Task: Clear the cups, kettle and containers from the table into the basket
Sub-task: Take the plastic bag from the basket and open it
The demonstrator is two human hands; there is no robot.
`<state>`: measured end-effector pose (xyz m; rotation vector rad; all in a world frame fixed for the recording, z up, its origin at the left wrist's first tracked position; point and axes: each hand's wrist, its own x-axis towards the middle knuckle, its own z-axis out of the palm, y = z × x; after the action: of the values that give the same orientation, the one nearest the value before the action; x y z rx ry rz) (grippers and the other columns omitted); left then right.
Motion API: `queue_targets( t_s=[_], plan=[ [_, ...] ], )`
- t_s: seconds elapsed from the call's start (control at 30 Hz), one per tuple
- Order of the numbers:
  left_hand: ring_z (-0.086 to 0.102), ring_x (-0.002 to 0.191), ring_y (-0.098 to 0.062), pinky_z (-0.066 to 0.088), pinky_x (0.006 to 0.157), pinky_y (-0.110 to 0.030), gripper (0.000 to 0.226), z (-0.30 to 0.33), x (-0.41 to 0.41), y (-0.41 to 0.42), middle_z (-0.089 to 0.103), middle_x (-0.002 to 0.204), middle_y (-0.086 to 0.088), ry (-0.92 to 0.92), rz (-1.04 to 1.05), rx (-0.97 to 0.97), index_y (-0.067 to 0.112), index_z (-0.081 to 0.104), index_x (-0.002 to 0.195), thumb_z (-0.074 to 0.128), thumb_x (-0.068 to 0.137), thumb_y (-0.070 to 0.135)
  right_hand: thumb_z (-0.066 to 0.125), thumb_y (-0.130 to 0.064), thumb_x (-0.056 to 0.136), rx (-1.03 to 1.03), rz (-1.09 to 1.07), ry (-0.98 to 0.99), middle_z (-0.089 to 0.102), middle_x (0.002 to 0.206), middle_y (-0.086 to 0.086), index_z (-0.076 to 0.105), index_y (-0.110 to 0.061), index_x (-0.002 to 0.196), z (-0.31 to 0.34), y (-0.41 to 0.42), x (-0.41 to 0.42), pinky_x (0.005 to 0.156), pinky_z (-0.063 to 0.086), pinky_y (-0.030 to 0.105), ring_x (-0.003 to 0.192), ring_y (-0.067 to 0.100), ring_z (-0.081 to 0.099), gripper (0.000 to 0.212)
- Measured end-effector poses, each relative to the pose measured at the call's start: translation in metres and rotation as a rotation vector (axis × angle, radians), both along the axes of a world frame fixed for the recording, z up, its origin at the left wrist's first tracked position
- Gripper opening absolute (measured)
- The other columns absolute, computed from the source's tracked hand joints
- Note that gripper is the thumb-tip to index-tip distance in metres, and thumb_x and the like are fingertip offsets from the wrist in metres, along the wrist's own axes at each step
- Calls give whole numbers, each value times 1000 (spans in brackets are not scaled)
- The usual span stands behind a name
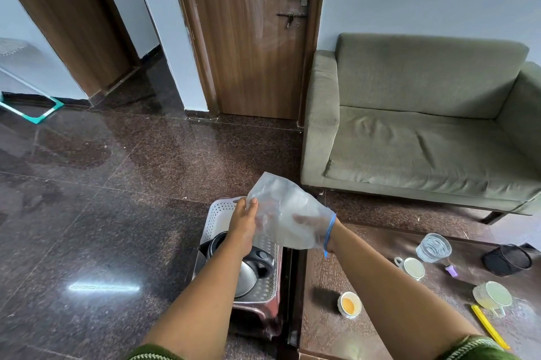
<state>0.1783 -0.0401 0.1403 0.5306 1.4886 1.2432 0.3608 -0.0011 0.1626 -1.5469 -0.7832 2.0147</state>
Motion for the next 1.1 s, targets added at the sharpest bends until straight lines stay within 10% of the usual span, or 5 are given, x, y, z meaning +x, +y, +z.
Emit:
queue_targets(
  t_s=[0.33,0.53,0.8,0.97,1.1],
  plan=[
    [70,76,-18,49,42,-23,31,4,2,-2,67,114,-2,-374,-16,7,26,55,123,43,99,41,84,-28,44,95,23,101,63,94,7,60,-11,108,6,0,-23,84,50,41,85,23,59,70],
    [71,91,-25,56,81,-45,35,3,1,2,70,109,-11,-522,21,75,12,60,122,47,98,34,65,-11,60,70,70,184,59,105,10,58,-13,116,14,3,-24,66,48,38,88,26,57,56],
    [62,89,-18,45,47,-19,26,-2,-16,2,64,119,-2,-331,50,-24,27,57,117,45,99,39,72,-6,66,16,29,225,65,116,20,63,-5,120,7,3,-19,98,47,59,103,39,63,54],
    [64,99,-29,55,77,-43,41,-28,-33,5,60,125,-5,238,46,-148,22,47,129,46,96,46,45,-1,91,-48,-118,102,72,67,10,66,-7,92,-3,10,-18,48,57,33,55,26,69,21],
    [66,83,-21,54,70,-34,49,-29,-39,4,69,104,-4,226,45,-88,21,56,114,73,77,48,31,-16,99,-71,-228,-29,68,89,15,62,-5,112,-14,16,-20,61,53,38,76,33,65,36]
  ],
)
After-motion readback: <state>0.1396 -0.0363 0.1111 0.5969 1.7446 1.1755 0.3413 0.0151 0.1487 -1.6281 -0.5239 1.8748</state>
